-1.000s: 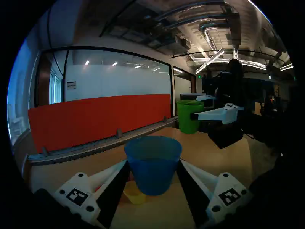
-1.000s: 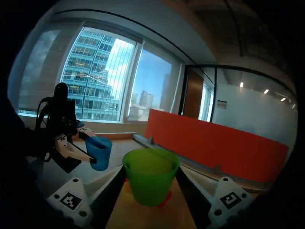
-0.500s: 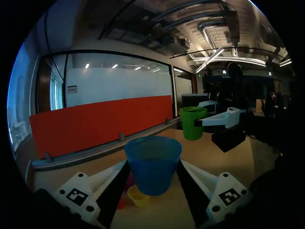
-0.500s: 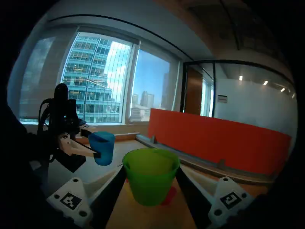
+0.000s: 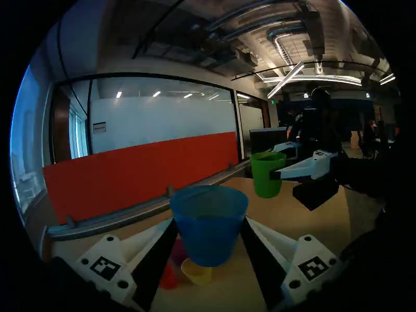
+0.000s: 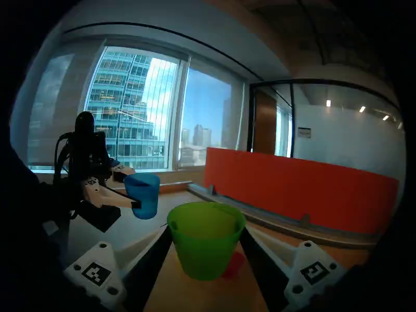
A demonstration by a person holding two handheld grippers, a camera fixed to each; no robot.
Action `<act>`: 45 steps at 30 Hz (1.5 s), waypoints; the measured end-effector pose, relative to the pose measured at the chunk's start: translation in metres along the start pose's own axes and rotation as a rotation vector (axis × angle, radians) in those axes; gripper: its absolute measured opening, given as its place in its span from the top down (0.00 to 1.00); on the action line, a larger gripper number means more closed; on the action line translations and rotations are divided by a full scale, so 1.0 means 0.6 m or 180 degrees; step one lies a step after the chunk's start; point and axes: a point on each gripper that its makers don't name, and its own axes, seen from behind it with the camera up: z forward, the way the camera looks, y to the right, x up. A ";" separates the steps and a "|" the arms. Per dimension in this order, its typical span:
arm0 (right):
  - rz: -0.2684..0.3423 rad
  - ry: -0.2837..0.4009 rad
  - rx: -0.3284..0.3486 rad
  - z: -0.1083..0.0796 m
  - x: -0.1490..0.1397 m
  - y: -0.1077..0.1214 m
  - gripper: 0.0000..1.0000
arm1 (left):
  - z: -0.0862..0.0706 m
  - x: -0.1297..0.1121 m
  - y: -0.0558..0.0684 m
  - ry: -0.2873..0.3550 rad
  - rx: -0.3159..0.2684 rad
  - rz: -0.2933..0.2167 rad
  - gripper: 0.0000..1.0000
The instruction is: Pour water
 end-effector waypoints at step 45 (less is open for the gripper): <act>0.0065 -0.0076 0.0282 0.019 -0.050 -0.072 0.10 | 0.030 0.161 -0.034 0.0183 0.0217 0.1357 0.19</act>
